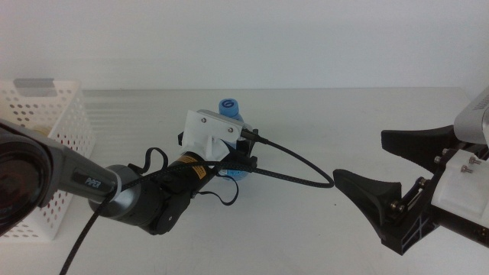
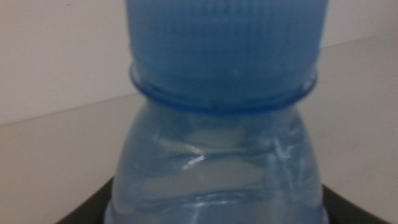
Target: Use arms to grab the bottles and put them into the dustbin to the left of the table.
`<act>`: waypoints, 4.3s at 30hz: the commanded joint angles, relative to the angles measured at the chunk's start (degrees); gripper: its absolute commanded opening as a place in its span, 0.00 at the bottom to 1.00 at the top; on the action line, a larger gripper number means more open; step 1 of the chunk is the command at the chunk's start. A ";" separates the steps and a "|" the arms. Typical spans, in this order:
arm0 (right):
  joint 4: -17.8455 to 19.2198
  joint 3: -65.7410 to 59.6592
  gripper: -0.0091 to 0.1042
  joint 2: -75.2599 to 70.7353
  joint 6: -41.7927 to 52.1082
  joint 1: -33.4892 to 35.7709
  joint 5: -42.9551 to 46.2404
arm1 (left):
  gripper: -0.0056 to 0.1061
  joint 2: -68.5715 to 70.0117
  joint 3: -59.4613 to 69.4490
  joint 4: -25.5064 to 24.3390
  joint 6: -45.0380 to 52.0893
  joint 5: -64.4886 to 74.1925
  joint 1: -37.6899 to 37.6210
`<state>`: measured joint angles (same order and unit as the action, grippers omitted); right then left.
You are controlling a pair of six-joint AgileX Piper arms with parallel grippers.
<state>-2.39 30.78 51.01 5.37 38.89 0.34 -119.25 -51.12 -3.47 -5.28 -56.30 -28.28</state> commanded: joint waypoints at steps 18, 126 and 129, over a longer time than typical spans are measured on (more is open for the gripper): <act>0.57 1.41 0.72 -0.61 0.46 0.00 4.12 | 0.01 28.61 3.80 0.32 0.13 28.04 -0.15; 0.57 1.41 0.72 -0.61 0.46 0.00 4.12 | 0.86 20.89 -45.38 19.89 32.04 126.24 47.35; 0.57 1.41 0.72 -0.61 0.46 0.00 4.12 | 0.86 25.00 -45.26 20.26 32.04 124.38 45.12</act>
<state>-2.39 30.78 51.01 5.37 38.89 0.34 -99.19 -94.78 14.16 27.34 69.90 18.19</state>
